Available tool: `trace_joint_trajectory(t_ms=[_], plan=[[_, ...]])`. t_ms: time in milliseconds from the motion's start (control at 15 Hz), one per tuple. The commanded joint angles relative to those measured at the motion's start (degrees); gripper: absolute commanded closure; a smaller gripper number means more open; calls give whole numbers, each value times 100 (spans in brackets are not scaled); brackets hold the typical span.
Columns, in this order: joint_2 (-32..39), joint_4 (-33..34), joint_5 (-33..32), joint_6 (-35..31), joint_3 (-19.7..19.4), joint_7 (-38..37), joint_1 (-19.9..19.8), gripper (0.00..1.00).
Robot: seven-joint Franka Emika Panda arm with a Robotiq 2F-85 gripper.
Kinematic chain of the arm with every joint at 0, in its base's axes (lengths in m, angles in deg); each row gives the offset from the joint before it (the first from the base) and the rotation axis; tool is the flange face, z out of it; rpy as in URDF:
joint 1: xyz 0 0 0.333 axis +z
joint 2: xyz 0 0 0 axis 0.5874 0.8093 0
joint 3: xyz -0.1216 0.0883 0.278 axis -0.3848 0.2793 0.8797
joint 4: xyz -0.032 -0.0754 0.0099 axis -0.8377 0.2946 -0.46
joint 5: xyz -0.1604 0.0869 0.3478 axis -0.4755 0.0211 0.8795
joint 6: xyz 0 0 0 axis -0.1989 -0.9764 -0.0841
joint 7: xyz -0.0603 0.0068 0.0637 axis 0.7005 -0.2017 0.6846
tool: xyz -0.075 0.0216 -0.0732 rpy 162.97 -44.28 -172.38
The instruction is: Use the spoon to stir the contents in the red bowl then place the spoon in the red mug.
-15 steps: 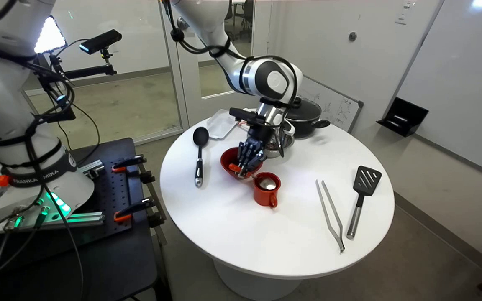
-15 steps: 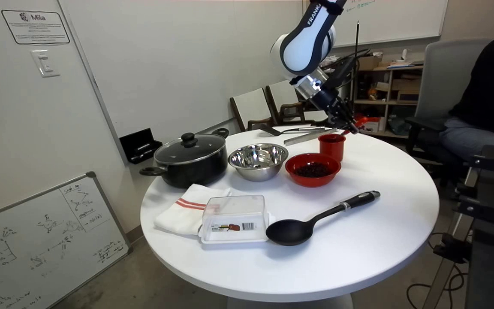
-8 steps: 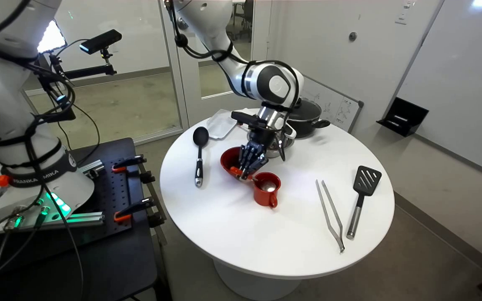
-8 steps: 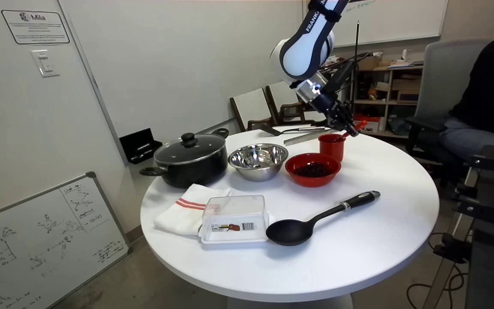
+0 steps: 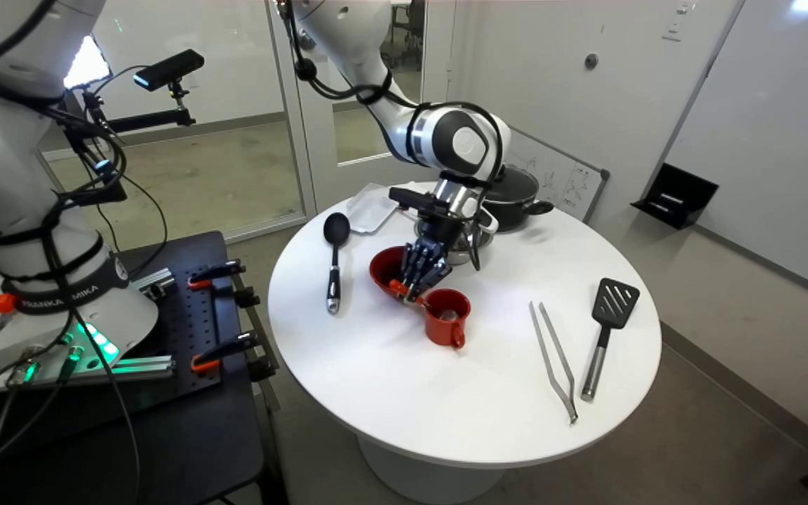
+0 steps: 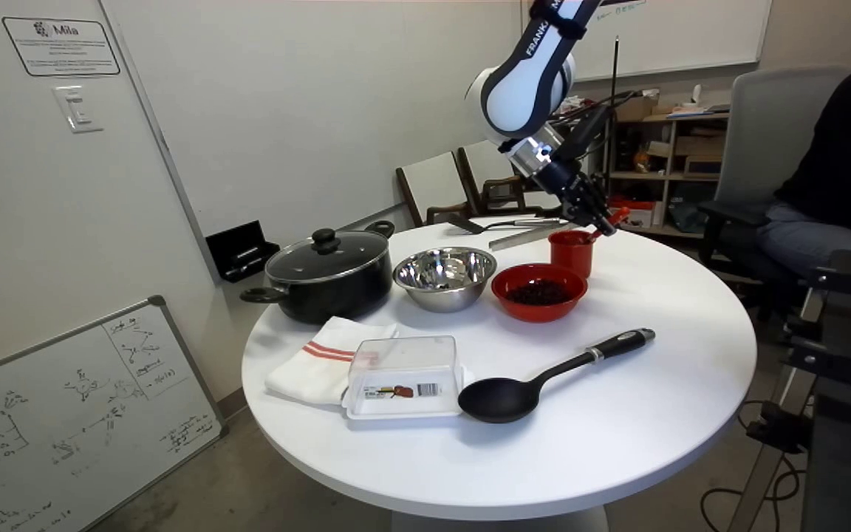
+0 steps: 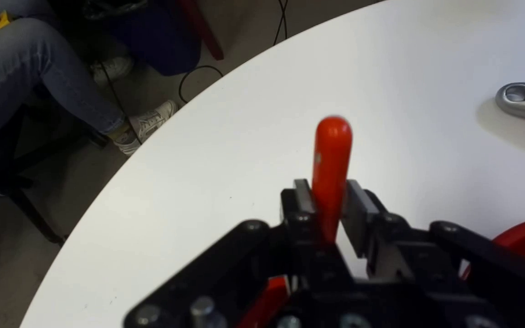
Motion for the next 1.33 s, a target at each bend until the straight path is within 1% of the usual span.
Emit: trace_joint_trajectory(t_ms=[0,133,200,333,800,867,933,1267], plan=[[110,225,129,164,-25,100,-1,90],[95,223,116,156,-26,102,6,99],[89,224,115,153,-26,99,8,100],[71,221,111,140,-25,95,11,98],[2,193,34,176,-46,56,75,99],[-6,187,30,181,-50,34,86,70],[-13,182,18,193,-51,41,94,68],[-149,74,-77,303,-70,-37,198,32]])
